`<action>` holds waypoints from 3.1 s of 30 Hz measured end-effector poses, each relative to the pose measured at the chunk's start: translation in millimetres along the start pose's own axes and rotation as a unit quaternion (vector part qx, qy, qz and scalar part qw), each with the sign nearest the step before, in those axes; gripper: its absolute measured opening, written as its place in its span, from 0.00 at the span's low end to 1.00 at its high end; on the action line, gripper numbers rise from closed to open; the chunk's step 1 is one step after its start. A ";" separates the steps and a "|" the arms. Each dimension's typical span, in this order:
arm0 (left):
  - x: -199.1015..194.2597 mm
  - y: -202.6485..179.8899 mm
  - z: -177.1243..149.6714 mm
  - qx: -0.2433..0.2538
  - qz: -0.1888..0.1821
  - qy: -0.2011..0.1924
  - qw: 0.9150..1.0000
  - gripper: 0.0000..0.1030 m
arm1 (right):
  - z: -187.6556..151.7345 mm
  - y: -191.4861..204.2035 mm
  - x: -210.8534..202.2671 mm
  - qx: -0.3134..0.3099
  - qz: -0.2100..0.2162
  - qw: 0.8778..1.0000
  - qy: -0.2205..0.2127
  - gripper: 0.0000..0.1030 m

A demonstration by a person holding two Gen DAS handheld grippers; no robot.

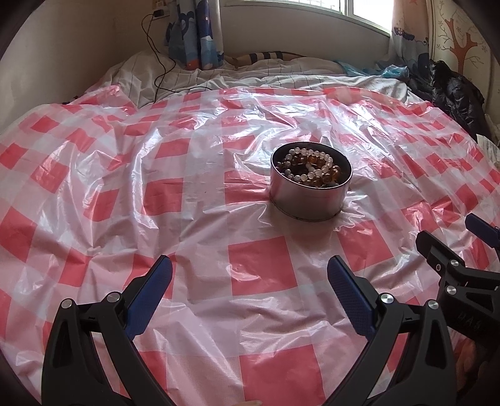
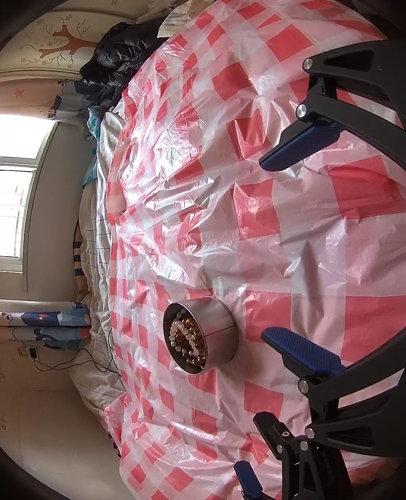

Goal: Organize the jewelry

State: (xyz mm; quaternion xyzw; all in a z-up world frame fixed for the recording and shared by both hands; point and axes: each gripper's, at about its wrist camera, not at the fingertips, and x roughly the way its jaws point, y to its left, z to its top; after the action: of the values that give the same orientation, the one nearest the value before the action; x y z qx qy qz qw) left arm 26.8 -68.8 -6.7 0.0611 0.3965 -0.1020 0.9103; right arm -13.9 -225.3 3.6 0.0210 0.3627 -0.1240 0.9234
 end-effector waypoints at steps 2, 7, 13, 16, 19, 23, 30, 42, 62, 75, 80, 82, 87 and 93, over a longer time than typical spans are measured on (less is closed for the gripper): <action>-0.1 -1.6 -0.2 0.006 0.006 -0.002 1.000 0.93 | 0.0 0.0 -0.4 0.001 0.000 1.000 0.000 0.93; -0.7 -2.7 -0.4 0.009 0.009 -0.003 1.000 0.93 | -0.1 -0.2 0.0 0.001 0.000 1.000 0.000 0.93; -1.7 -2.9 0.0 0.010 0.011 -0.005 1.000 0.93 | 0.1 -0.5 -0.3 0.001 0.000 1.000 -0.001 0.93; -3.8 -3.4 0.1 0.013 0.015 -0.008 1.000 0.93 | 0.2 -0.6 -0.3 0.001 0.001 1.000 -0.001 0.93; -5.5 -4.6 0.3 0.016 0.017 -0.011 1.000 0.93 | 0.2 -0.7 -0.4 0.002 0.001 1.000 -0.001 0.93; -7.7 -4.4 0.7 0.017 0.020 -0.016 1.000 0.93 | 0.2 -0.7 -0.6 0.002 0.001 1.000 -0.001 0.93; -8.6 -4.4 1.0 0.017 0.021 -0.018 0.999 0.93 | -0.2 -0.4 -1.0 0.002 0.001 1.000 -0.001 0.93; -14.5 -1.0 3.7 0.009 0.021 -0.030 0.999 0.93 | 0.2 1.3 -0.2 0.003 0.001 1.000 -0.002 0.93; -33.1 -7.3 3.8 0.022 0.024 -0.065 0.997 0.93 | 4.3 6.9 -7.6 0.009 0.005 1.000 -0.011 0.93; -41.6 -9.0 3.4 0.025 0.015 -0.075 0.997 0.93 | 5.2 9.6 -8.1 0.013 0.008 1.000 -0.013 0.93; -42.5 -9.5 3.4 0.026 0.013 -0.076 0.997 0.93 | 5.0 9.2 -8.5 0.014 0.008 1.000 -0.013 0.93; -42.6 -9.6 3.3 0.026 0.013 -0.076 0.997 0.93 | 4.9 9.1 -8.5 0.014 0.008 1.000 -0.013 0.93; -42.7 -9.6 3.2 0.026 0.014 -0.075 0.997 0.93 | 4.6 9.1 -8.6 0.014 0.008 1.000 -0.013 0.93; -42.4 -9.6 3.2 0.024 0.013 -0.074 0.997 0.93 | 4.3 9.5 -8.2 0.014 0.007 1.000 -0.012 0.93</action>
State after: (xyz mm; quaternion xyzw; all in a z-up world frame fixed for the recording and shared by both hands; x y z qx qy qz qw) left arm -1.3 -72.9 26.3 0.0810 0.3249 -0.1037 0.9366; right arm -14.6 -214.9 11.9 0.0350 0.3495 -0.1227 0.9282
